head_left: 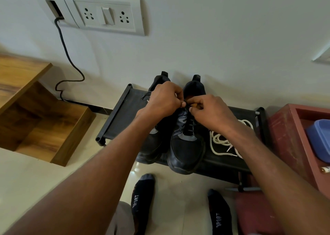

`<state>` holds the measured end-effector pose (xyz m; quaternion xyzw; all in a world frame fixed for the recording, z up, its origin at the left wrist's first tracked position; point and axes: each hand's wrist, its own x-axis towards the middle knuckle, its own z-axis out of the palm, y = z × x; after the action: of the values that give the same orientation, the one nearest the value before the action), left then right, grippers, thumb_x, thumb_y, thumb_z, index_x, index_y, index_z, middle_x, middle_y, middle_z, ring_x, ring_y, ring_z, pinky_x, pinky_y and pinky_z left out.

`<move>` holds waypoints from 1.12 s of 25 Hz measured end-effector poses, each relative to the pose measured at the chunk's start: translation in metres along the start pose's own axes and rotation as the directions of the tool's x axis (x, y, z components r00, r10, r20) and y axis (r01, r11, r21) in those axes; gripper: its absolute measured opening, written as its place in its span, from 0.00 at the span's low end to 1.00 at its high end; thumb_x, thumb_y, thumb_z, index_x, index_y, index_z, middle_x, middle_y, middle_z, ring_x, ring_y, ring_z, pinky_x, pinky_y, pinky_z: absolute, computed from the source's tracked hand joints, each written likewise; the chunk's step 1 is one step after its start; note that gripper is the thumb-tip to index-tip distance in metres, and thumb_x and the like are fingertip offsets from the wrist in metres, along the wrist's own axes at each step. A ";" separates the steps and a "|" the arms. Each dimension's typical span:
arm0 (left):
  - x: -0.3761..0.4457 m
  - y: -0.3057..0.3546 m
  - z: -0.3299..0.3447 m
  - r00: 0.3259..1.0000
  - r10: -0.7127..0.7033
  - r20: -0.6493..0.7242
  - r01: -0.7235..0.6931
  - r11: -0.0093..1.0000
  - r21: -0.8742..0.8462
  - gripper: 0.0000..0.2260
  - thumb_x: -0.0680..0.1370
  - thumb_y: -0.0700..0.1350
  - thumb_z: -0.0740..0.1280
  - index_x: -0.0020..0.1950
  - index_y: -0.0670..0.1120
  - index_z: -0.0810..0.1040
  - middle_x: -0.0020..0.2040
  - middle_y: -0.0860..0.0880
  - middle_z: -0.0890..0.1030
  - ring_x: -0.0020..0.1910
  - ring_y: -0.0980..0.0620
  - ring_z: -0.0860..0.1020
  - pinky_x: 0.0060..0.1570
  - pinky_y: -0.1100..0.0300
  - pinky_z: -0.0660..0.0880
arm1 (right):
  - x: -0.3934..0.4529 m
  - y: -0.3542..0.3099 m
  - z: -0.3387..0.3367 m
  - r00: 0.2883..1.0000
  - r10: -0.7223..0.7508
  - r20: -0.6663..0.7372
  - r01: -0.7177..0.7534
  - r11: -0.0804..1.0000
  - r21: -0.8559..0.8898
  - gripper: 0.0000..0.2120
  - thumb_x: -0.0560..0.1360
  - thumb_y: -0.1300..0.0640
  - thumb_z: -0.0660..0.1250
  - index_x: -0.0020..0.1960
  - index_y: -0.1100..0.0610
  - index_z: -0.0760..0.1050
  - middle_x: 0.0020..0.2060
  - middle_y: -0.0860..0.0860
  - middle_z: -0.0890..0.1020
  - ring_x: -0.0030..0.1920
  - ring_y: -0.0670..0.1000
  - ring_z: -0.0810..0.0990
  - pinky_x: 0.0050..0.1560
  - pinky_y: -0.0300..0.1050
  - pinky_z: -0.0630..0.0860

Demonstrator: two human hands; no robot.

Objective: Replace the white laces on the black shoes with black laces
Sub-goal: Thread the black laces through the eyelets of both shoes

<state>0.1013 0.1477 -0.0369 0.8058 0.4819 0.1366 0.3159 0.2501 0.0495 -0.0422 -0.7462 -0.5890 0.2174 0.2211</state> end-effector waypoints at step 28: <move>-0.006 0.012 -0.012 0.999 -0.008 0.043 0.000 0.984 0.177 0.13 0.75 0.47 0.78 0.34 0.50 0.77 0.34 0.53 0.79 0.41 0.51 0.81 0.33 0.63 0.67 | 0.005 0.012 -0.015 0.977 0.064 -0.202 -0.051 0.996 0.072 0.06 0.81 0.55 0.69 0.53 0.50 0.85 0.45 0.48 0.85 0.45 0.48 0.82 0.45 0.42 0.75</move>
<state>0.0998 0.1432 -0.0194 0.8325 0.4867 0.0749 0.2540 0.2694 0.0506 -0.0376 -0.7735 -0.5339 0.1657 0.2987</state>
